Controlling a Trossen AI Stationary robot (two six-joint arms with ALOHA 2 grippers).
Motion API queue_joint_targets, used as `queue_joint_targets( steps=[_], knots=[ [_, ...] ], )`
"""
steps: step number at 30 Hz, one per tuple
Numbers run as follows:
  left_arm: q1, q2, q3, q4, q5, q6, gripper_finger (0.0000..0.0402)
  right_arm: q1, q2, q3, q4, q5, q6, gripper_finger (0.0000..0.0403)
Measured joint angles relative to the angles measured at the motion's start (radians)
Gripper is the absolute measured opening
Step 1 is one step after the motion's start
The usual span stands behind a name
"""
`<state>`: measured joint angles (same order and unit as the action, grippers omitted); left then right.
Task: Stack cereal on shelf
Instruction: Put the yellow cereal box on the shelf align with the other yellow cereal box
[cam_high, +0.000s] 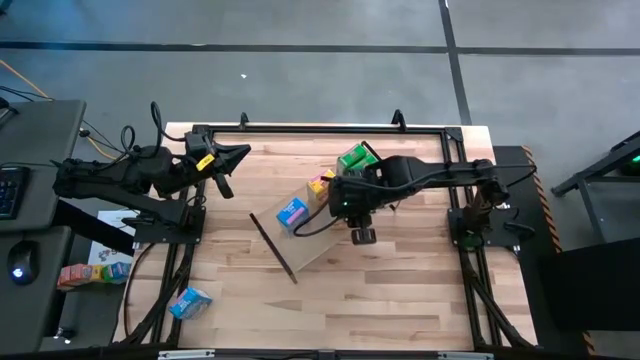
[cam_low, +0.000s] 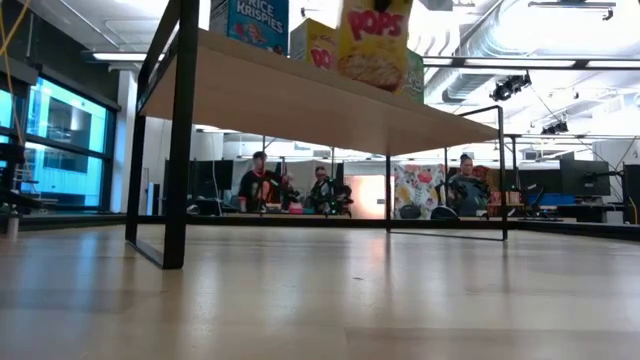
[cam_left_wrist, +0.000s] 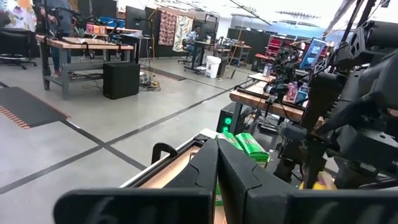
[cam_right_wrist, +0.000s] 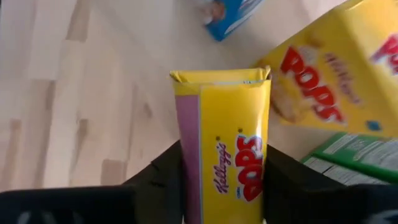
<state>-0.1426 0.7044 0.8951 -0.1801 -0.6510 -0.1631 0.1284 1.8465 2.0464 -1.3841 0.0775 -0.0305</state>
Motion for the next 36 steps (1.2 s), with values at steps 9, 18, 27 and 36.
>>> queue_joint_targets(
  steps=[9, 18, 27, 36],
  knots=[
    [0.000, 0.000, 0.000, -0.003, 0.000, 0.000, 0.0001, -0.010, -0.001, 0.000, 0.035, 0.046, -0.024, 0.0227],
    [0.000, 0.000, 0.000, -0.004, 0.000, 0.017, 0.0001, -0.018, -0.004, 0.069, 0.016, 0.114, -0.083, 0.0239],
    [0.000, 0.000, 0.000, -0.004, 0.000, 0.017, 0.0001, -0.023, -0.005, 0.245, -0.127, 0.105, -0.010, 0.0229],
    [0.000, 0.000, 0.000, -0.004, 0.000, 0.011, 0.0001, 0.090, -0.149, -0.028, -0.170, 0.050, 0.177, 0.0030]
  ],
)
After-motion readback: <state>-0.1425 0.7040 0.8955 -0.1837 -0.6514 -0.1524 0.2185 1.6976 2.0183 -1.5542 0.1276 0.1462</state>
